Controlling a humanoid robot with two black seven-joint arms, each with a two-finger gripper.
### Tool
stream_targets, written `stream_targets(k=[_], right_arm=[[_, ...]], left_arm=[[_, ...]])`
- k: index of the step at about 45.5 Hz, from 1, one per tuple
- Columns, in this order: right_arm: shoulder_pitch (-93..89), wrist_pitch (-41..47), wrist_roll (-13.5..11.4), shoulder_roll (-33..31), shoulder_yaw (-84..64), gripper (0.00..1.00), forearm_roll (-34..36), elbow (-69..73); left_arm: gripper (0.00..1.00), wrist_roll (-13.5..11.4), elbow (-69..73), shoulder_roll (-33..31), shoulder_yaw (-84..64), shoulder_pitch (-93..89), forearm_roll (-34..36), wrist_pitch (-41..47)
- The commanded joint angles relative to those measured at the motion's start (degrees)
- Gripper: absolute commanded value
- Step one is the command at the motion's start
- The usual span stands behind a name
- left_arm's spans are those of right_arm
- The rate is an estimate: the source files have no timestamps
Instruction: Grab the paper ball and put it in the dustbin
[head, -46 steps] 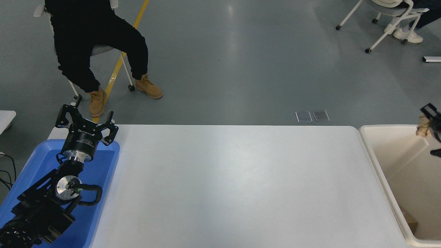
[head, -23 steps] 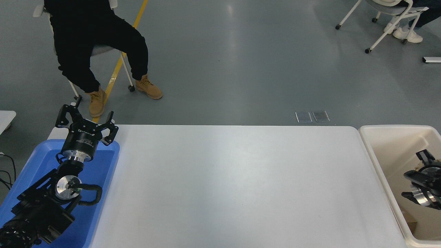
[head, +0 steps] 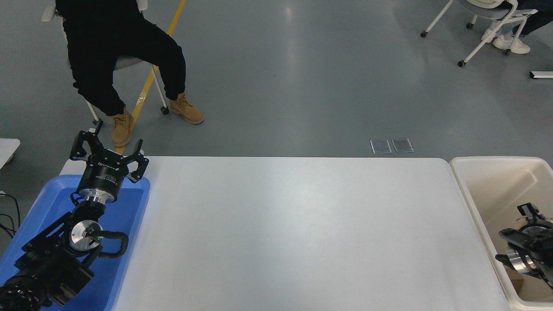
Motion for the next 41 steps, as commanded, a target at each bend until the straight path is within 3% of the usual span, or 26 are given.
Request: stream_targets(k=[1, 12, 21, 32, 41], right_arm=[[-0.2, 0.47, -0.02, 0.46, 0.28, 1.0, -0.07, 2.21], [8.75, 0.47, -0.02, -4.02, -0.68, 1.0, -0.16, 11.97], [19.56, 2.93, -0.02, -2.01, -5.94, 1.0, -1.12, 12.94], [32.92, 12.94, -0.02, 3.53, -17.64, 1.0, -1.21, 14.43], [44.52, 24.37, -0.55, 2.75, -18.53, 1.0, -2.88, 25.67]], left_arm=[[0.99, 0.0, 0.0, 0.0, 0.0, -0.05, -0.06, 0.0], [0.99, 0.0, 0.0, 0.09, 0.0, -0.05, -0.06, -0.09], [0.99, 0.0, 0.0, 0.0, 0.0, -0.05, -0.06, -0.09], [0.99, 0.0, 0.0, 0.0, 0.0, -0.05, 0.03, -0.09], [0.99, 0.0, 0.0, 0.0, 0.0, -0.05, 0.03, -0.09]])
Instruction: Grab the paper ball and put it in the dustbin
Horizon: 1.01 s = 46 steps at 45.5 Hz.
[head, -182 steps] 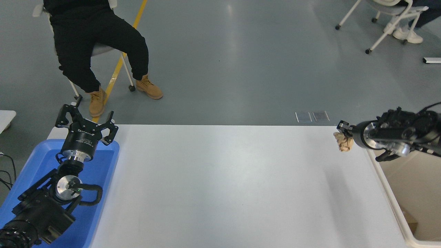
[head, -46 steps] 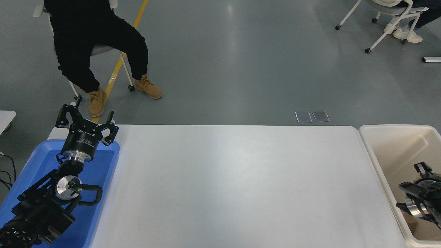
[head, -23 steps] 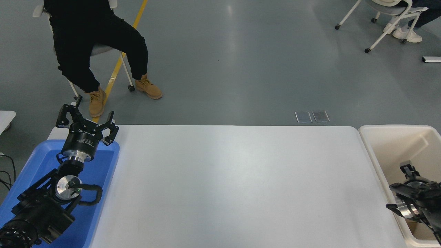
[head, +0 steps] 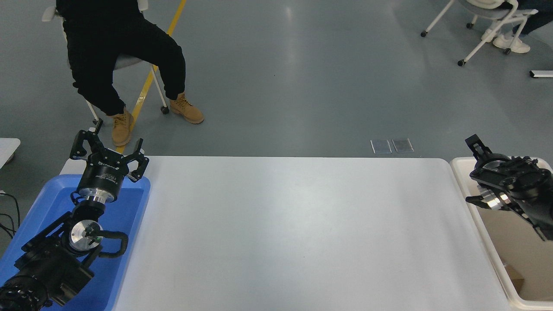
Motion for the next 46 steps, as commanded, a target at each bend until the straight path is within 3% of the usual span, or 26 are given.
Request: stream_targets(k=[1, 23, 36, 46], right_arm=[[14.58, 12.53, -0.46, 0.0, -3.79, 1.0, -2.14, 10.88], [44.83, 33.1, -1.69, -11.34, -21.97, 1.0, -8.56, 50.0], [53.88, 47.78, -1.69, -10.56, -27.52, 1.0, -11.02, 56.69], [57.14, 49.28, -1.69, -6.25, -27.17, 1.0, -10.93, 57.75]], left_arm=[[0.99, 0.01, 0.0, -0.02, 0.03, 0.0, 0.06, 0.0], [0.99, 0.0, 0.0, 0.07, 0.03, 0.09, 0.06, 0.09], [0.99, 0.01, 0.0, 0.07, 0.03, 0.09, 0.06, 0.09], [0.99, 0.01, 0.0, 0.07, 0.03, 0.09, 0.06, 0.18]])
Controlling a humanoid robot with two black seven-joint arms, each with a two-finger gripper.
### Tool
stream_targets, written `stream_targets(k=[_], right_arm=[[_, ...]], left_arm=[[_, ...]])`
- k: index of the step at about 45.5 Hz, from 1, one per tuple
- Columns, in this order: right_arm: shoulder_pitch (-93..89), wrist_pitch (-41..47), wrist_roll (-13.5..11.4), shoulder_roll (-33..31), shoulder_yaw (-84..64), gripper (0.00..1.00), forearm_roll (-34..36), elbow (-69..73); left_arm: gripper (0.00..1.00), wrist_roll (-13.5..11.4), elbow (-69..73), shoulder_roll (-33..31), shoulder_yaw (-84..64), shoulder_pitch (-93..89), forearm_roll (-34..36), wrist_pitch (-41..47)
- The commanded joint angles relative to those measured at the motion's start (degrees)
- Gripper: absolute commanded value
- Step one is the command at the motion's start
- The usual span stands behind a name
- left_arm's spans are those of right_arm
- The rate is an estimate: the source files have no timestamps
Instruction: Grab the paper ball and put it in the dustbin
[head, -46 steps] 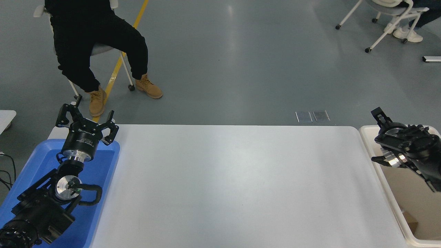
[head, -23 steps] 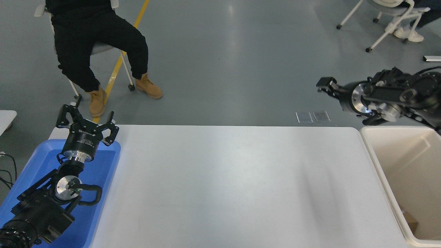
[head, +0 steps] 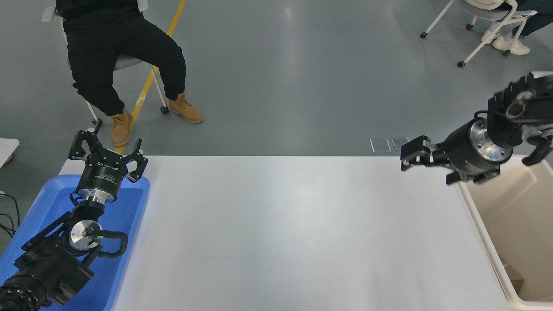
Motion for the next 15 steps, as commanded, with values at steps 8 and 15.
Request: stream_targets(k=[8, 15], right_arm=[[6.11, 4.85, -0.04, 3.66, -1.06, 1.0, -0.53, 3.6], [6.29, 4.94, 0.04, 3.75, -0.88, 1.0, -0.53, 3.6]], left_arm=[[0.99, 0.01, 0.0, 0.0, 0.0, 0.01, 0.01, 0.08], [0.99, 0.01, 0.0, 0.0, 0.0, 0.01, 0.01, 0.08]])
